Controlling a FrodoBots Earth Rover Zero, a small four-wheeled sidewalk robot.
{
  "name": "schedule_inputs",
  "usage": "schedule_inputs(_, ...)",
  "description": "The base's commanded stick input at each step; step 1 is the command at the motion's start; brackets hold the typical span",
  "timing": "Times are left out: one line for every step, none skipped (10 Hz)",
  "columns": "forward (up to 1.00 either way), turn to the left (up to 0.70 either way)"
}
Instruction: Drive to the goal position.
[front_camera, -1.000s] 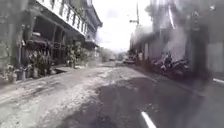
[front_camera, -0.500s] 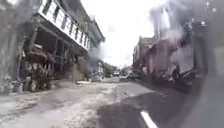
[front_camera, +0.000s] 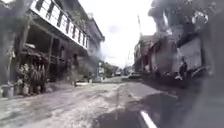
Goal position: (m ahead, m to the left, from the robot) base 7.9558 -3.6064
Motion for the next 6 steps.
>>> schedule_inputs(0.85, -0.15)
schedule_inputs(0.85, -0.19)
schedule_inputs(0.85, -0.22)
schedule_inputs(0.85, -0.26)
schedule_inputs(0.85, -0.30)
schedule_inputs(0.85, -0.32)
